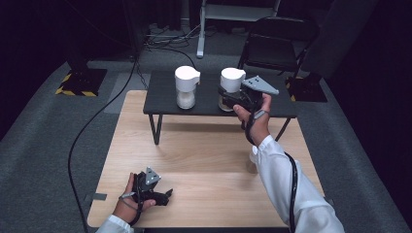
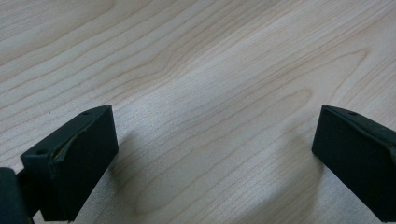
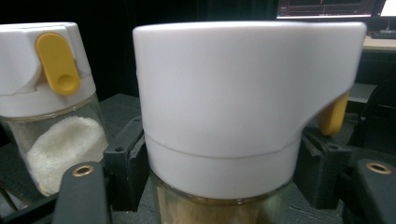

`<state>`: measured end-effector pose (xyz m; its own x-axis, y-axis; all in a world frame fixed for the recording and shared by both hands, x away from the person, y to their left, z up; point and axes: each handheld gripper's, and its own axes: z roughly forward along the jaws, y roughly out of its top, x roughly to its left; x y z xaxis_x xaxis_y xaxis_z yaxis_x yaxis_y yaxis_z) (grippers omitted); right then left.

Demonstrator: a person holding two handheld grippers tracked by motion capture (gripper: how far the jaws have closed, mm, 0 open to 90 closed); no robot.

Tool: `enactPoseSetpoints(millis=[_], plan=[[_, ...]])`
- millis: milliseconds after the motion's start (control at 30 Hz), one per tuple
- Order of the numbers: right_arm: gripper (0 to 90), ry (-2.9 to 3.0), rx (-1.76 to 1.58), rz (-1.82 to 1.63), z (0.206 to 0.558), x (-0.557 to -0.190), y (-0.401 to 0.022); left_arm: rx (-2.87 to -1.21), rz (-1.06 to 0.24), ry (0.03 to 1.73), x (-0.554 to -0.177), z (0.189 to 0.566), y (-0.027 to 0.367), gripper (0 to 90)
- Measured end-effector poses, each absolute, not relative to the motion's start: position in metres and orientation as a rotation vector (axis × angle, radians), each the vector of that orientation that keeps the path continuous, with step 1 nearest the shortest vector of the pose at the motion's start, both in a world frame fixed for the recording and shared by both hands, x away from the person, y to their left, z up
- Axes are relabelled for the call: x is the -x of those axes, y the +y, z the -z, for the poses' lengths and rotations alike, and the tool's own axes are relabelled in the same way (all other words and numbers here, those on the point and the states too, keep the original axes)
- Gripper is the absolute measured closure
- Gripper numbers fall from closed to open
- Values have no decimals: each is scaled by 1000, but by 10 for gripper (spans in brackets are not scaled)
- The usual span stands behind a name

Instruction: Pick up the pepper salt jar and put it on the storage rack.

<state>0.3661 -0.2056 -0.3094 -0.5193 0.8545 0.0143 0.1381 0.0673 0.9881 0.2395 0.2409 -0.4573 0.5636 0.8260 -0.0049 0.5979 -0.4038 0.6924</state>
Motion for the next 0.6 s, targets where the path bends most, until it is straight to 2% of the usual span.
enactPoseSetpoints(millis=[600], plan=[[268, 1720, -1022, -1568, 317, -370, -218, -2143, -450, 1135, -239, 457, 241, 2]])
